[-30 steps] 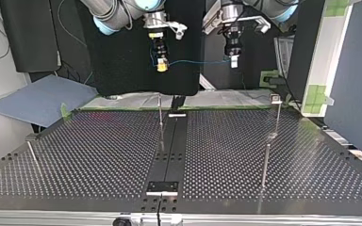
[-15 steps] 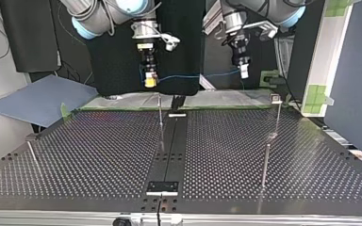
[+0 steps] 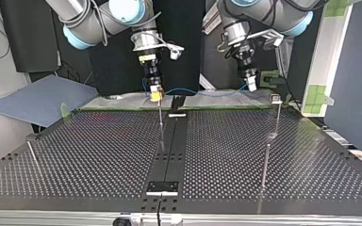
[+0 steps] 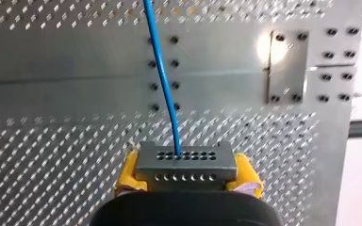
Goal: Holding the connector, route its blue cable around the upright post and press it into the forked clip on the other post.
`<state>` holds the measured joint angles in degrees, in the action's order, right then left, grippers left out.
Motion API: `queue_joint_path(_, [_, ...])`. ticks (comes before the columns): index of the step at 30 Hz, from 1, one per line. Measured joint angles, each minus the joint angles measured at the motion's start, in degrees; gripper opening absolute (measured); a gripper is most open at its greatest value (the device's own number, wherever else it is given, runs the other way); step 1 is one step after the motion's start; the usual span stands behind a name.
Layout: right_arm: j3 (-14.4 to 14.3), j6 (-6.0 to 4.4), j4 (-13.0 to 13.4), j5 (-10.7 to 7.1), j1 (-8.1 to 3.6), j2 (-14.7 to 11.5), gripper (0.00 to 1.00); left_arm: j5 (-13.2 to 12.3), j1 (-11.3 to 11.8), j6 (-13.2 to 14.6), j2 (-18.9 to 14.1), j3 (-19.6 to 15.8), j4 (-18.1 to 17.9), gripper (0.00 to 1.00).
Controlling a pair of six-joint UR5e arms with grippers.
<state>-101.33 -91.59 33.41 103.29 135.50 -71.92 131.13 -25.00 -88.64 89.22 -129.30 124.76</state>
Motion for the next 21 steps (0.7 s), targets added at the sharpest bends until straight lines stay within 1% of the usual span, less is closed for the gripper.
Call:
queue_joint_path(4, [1.85, 0.06, -0.94, -1.84, -0.01, 0.03, 0.0, 1.12, 0.77, -0.11, -1.71, 1.46, 1.73, 0.0])
queue_joint_path(8, [4.02, 0.18, -2.18, -3.68, -0.02, 0.05, 0.0, 1.58, 1.63, -0.38, -3.89, 3.03, 3.46, 0.0])
queue_joint_path(12, [6.2, 0.19, -2.88, -4.27, -0.11, 0.05, 0.0, 1.11, 2.37, -0.79, -5.3, 5.17, 5.58, 0.0])
queue_joint_path(17, [9.12, 0.14, -3.87, -4.69, -0.13, 0.06, 0.0, 0.57, 3.15, -0.89, -5.6, 7.72, 7.95, 0.0])
queue_joint_path(21, [11.16, -0.03, -4.08, -5.09, -0.35, 0.12, 0.0, -0.15, 3.97, -0.92, -5.6, 9.88, 9.39, 0.0])
